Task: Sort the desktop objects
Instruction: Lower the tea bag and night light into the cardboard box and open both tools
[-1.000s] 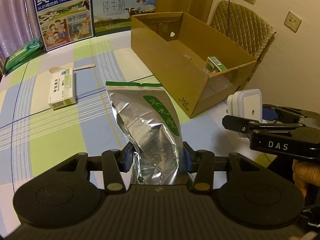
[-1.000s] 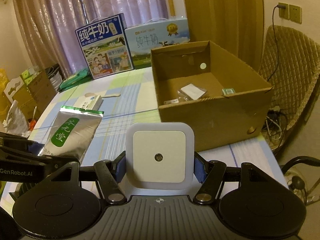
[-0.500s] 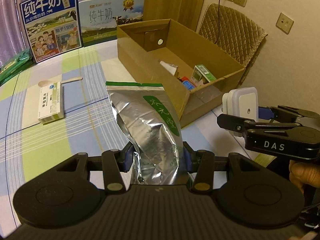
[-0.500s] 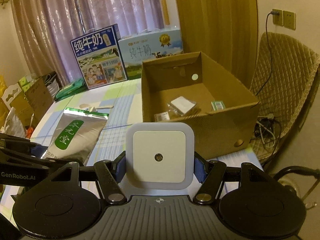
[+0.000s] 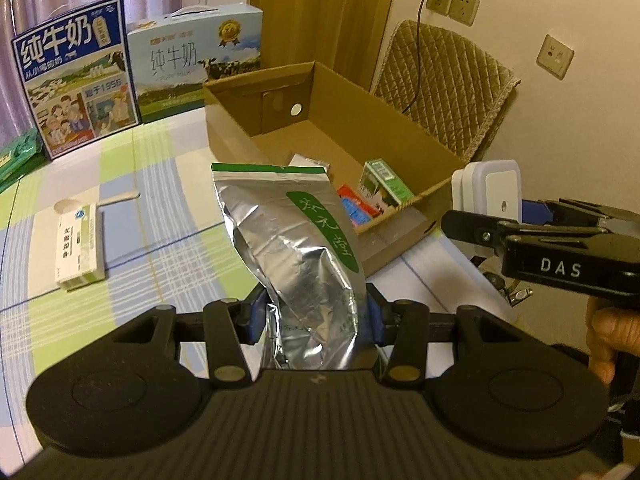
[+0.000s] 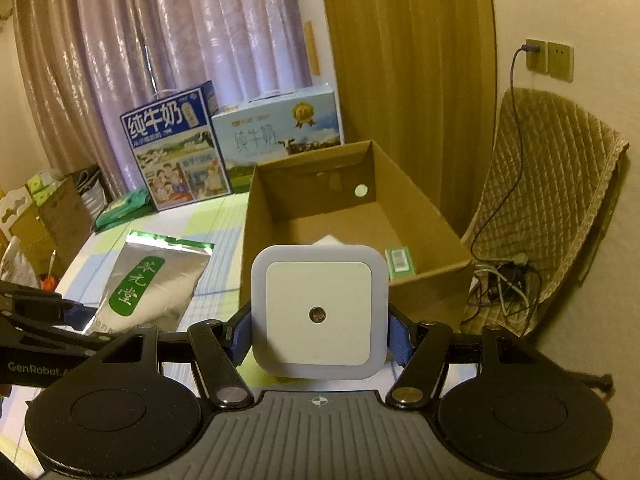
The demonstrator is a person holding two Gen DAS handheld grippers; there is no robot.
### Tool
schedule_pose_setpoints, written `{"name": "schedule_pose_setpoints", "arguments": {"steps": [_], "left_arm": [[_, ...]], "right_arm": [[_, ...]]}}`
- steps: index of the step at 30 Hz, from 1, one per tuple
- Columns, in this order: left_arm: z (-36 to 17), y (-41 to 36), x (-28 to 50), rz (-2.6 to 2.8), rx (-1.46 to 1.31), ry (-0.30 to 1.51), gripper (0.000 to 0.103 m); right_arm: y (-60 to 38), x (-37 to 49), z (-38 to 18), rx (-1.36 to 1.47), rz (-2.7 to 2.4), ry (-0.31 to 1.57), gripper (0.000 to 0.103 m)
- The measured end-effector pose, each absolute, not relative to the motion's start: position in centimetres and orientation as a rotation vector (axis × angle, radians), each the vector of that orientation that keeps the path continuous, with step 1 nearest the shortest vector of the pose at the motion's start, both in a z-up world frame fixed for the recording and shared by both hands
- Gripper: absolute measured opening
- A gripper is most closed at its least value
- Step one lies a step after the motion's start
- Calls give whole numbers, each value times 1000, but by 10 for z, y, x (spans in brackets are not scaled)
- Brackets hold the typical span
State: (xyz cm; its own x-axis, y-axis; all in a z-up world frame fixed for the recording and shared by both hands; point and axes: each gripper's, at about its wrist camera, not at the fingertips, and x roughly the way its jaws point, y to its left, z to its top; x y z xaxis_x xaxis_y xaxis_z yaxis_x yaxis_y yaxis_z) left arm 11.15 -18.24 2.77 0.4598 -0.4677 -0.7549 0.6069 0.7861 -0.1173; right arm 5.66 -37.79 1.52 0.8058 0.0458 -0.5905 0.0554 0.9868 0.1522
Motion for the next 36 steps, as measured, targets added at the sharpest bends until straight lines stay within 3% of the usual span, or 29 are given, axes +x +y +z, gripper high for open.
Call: {"name": "schedule_pose_setpoints", "arguments": {"steps": [15,36], "left_arm": [[48,-232,145,-687,159,846,43],[42,-277,206,-681,108,860,43]], "right_arm": [[-414,108,41,129,12,626,63],[-437,176,21,50,26,712,63]]}}
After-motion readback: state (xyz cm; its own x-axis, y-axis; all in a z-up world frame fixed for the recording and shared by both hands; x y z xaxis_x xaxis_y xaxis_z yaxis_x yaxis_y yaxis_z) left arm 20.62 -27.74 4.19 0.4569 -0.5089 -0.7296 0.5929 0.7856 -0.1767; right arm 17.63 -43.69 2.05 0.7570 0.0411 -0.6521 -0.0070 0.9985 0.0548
